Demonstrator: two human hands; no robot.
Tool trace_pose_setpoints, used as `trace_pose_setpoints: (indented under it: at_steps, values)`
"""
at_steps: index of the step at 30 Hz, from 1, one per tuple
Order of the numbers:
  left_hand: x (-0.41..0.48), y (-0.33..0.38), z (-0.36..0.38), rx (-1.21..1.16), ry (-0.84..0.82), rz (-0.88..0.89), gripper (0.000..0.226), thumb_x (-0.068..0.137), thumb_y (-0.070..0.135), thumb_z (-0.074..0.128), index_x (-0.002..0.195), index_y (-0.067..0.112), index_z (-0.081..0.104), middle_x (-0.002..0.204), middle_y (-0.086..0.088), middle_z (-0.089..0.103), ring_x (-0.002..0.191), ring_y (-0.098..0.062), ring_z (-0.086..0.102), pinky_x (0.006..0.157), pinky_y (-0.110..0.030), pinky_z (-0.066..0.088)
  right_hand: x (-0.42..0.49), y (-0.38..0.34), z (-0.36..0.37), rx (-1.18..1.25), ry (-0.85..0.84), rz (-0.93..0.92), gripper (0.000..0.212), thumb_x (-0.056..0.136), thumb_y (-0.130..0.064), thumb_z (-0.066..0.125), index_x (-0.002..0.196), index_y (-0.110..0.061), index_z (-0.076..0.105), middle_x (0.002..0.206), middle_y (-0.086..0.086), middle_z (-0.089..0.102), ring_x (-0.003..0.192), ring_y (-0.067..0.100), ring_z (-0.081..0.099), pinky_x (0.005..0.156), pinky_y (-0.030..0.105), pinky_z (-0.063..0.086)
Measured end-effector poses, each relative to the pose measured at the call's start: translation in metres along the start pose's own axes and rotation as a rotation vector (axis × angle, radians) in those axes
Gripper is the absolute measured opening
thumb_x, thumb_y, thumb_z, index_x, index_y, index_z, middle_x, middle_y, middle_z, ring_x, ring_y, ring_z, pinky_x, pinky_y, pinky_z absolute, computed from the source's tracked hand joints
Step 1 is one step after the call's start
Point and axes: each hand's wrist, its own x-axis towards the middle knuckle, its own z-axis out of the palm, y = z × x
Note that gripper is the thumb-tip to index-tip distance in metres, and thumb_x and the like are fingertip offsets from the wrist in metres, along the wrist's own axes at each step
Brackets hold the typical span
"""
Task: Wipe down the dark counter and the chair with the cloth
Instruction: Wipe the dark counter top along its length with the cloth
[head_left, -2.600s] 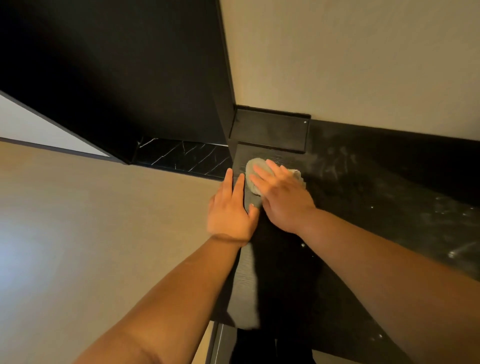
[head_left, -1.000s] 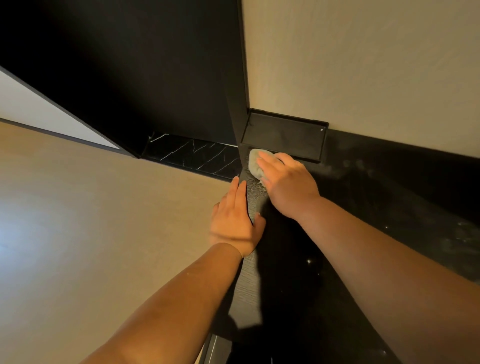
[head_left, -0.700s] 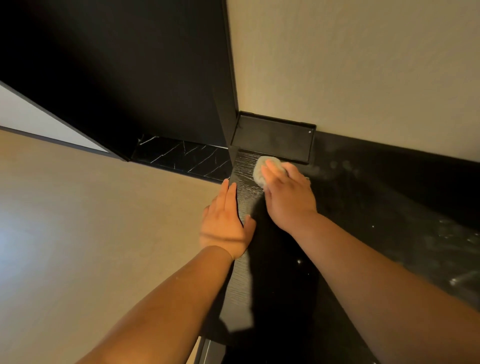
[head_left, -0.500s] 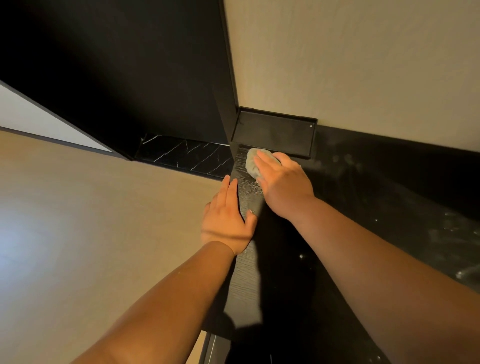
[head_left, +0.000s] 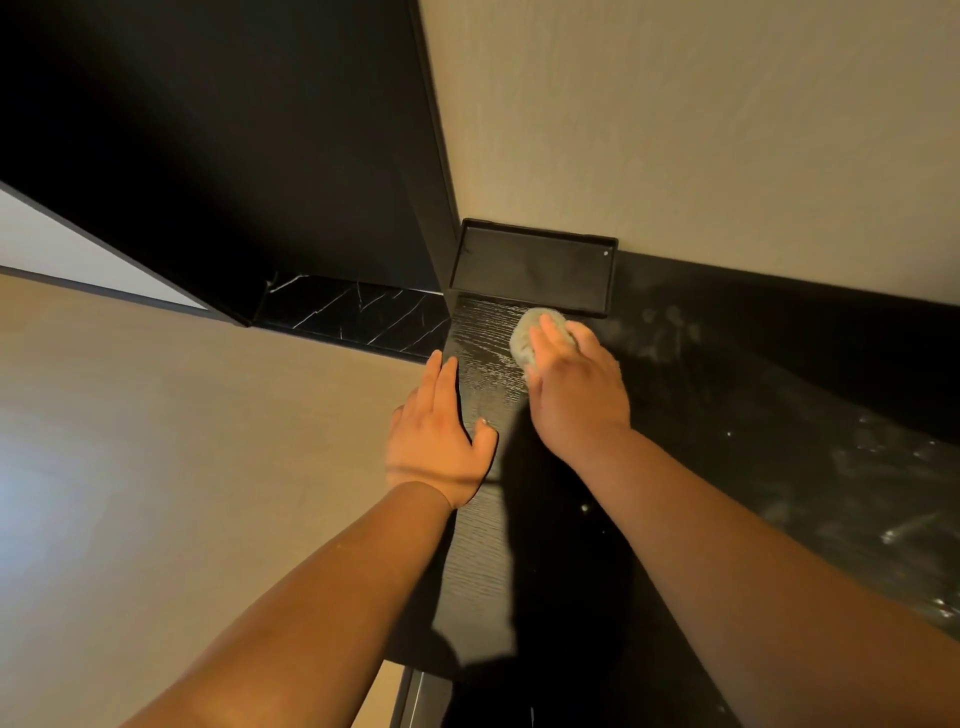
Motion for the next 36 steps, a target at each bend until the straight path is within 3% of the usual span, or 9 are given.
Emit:
trace_pose_setpoints:
  at_steps: [8, 11, 14, 18, 23, 26, 30, 33, 36]
  values:
    - [0.0, -0.001, 0.001, -0.013, 0.011, 0.006, 0.086, 0.09, 0.051, 0.047, 0.166, 0.019, 0.023, 0.175, -0.001, 0.017, 0.151, -0.022, 0.035, 0.116, -0.043, 0.038, -0.029, 0.039, -0.013, -0.025, 0.071, 0.208, 0.051, 0.097, -0.03, 0.058, 0.144, -0.014, 0.046, 0.144, 0.01, 0.052, 0.137, 0.03, 0.041, 0.103, 0.052, 0.047]
    - [-0.001, -0.001, 0.002, -0.004, 0.009, -0.002, 0.086, 0.089, 0.051, 0.047, 0.165, 0.018, 0.024, 0.175, -0.002, 0.018, 0.15, -0.023, 0.037, 0.115, -0.044, 0.04, -0.024, 0.014, -0.007, -0.016, 0.079, 0.081, 0.05, 0.093, -0.026, 0.063, 0.14, -0.013, 0.054, 0.141, 0.013, 0.056, 0.134, 0.031, 0.044, 0.103, 0.048, 0.045]
    - [0.0, 0.0, 0.002, -0.007, 0.01, 0.0, 0.086, 0.089, 0.051, 0.047, 0.165, 0.019, 0.023, 0.175, -0.002, 0.017, 0.151, -0.022, 0.035, 0.116, -0.044, 0.039, -0.007, -0.005, 0.008, 0.006, 0.041, -0.041, 0.059, 0.095, -0.026, 0.061, 0.151, -0.014, 0.046, 0.153, 0.009, 0.048, 0.142, 0.029, 0.038, 0.113, 0.047, 0.042]
    - [0.0, 0.0, 0.001, -0.002, 0.009, -0.002, 0.085, 0.091, 0.05, 0.049, 0.166, 0.02, 0.021, 0.175, -0.001, 0.016, 0.153, -0.021, 0.033, 0.118, -0.044, 0.039, 0.004, 0.009, 0.015, -0.042, -0.042, -0.18, 0.069, 0.101, -0.032, 0.053, 0.162, -0.021, 0.023, 0.167, 0.011, 0.025, 0.155, 0.033, 0.015, 0.126, 0.046, 0.022]
    - [0.0, 0.001, 0.001, 0.0, 0.018, 0.006, 0.084, 0.092, 0.048, 0.052, 0.166, 0.018, 0.023, 0.175, -0.003, 0.018, 0.152, -0.023, 0.035, 0.117, -0.044, 0.038, -0.018, 0.035, 0.0, -0.063, -0.101, -0.186, 0.063, 0.106, -0.045, 0.035, 0.162, -0.019, 0.021, 0.171, 0.009, 0.009, 0.158, 0.026, -0.005, 0.125, 0.042, 0.001]
    - [-0.001, 0.001, 0.001, 0.011, 0.01, 0.01, 0.085, 0.092, 0.049, 0.051, 0.166, 0.018, 0.023, 0.175, -0.003, 0.017, 0.15, -0.024, 0.037, 0.115, -0.044, 0.039, -0.019, 0.016, 0.005, -0.041, -0.132, -0.262, 0.066, 0.105, -0.045, 0.037, 0.162, -0.016, 0.02, 0.171, 0.011, 0.01, 0.158, 0.028, -0.003, 0.127, 0.043, -0.001]
    - [0.001, -0.001, 0.003, 0.003, 0.028, 0.018, 0.085, 0.096, 0.053, 0.052, 0.167, 0.019, 0.019, 0.175, -0.004, 0.017, 0.15, -0.024, 0.038, 0.115, -0.045, 0.04, 0.01, -0.005, 0.02, 0.015, -0.193, -0.488, 0.07, 0.102, -0.029, 0.053, 0.162, -0.013, 0.02, 0.171, 0.011, 0.011, 0.158, 0.029, 0.002, 0.128, 0.046, 0.009]
    - [0.0, -0.001, 0.004, -0.01, 0.039, 0.016, 0.093, 0.094, 0.055, 0.05, 0.168, 0.016, 0.009, 0.175, -0.007, 0.018, 0.154, -0.025, 0.032, 0.119, -0.045, 0.038, 0.045, -0.023, 0.02, 0.011, -0.302, -0.456, 0.081, 0.101, -0.02, 0.051, 0.164, -0.018, 0.001, 0.172, 0.003, -0.008, 0.157, 0.022, -0.015, 0.129, 0.041, 0.0]
    - [0.001, -0.002, 0.006, 0.013, 0.037, -0.006, 0.094, 0.095, 0.056, 0.049, 0.168, 0.011, 0.009, 0.174, -0.012, 0.021, 0.155, -0.027, 0.031, 0.121, -0.047, 0.036, 0.053, -0.029, 0.017, 0.044, -0.298, -0.45, 0.081, 0.099, -0.016, 0.05, 0.165, -0.023, 0.003, 0.172, -0.001, -0.007, 0.157, 0.018, -0.014, 0.129, 0.039, 0.0]
